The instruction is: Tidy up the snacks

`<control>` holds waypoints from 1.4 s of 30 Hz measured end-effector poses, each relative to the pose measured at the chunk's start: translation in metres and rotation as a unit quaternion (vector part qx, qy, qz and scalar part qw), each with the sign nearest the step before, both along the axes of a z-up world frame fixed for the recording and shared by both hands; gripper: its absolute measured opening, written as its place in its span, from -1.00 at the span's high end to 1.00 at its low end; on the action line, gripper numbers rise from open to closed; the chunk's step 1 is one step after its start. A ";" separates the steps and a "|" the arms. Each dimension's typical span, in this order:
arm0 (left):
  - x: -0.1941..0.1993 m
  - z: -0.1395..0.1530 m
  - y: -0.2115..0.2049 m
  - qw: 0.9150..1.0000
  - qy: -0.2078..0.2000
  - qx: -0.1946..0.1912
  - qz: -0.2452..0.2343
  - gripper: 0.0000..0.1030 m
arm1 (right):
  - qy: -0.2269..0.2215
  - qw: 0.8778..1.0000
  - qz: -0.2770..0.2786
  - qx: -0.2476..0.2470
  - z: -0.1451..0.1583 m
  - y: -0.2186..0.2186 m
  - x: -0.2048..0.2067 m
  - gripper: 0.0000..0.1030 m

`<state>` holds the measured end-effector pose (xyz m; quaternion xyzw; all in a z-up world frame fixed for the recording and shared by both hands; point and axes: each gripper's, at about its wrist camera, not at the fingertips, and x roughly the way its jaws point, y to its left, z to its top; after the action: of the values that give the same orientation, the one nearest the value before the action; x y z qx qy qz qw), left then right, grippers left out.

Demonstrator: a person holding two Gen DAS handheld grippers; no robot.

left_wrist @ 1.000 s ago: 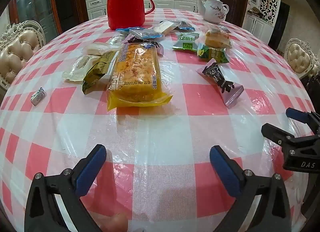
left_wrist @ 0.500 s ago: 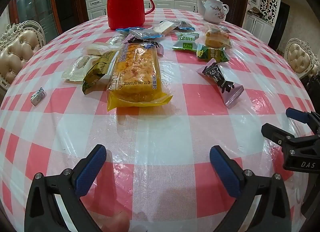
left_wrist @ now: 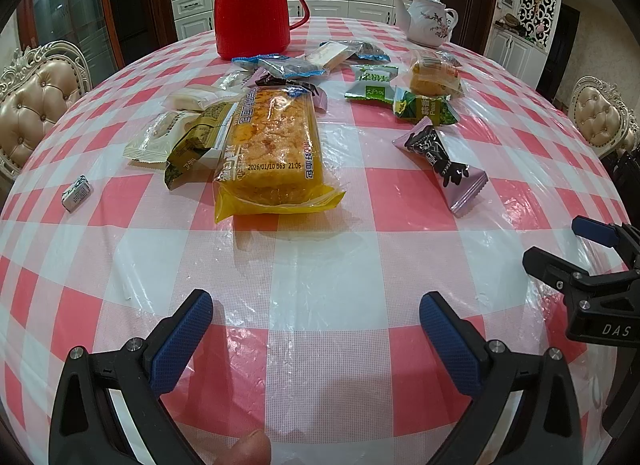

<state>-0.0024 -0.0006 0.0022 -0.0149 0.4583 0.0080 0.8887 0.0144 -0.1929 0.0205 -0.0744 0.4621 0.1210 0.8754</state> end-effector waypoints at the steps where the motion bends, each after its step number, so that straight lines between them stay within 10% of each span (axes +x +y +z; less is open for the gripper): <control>1: 0.000 0.000 0.000 1.000 0.000 0.000 0.000 -1.00 | 0.000 1.000 0.000 0.000 0.000 0.000 0.000 -1.00; 42: 0.000 -0.001 0.000 1.000 0.000 0.000 0.000 -1.00 | -0.001 1.000 -0.001 0.001 -0.005 0.000 0.001 -1.00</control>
<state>-0.0020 -0.0005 0.0016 -0.0149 0.4584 0.0080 0.8886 0.0150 -0.1932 0.0159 -0.0732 0.4613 0.1203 0.8760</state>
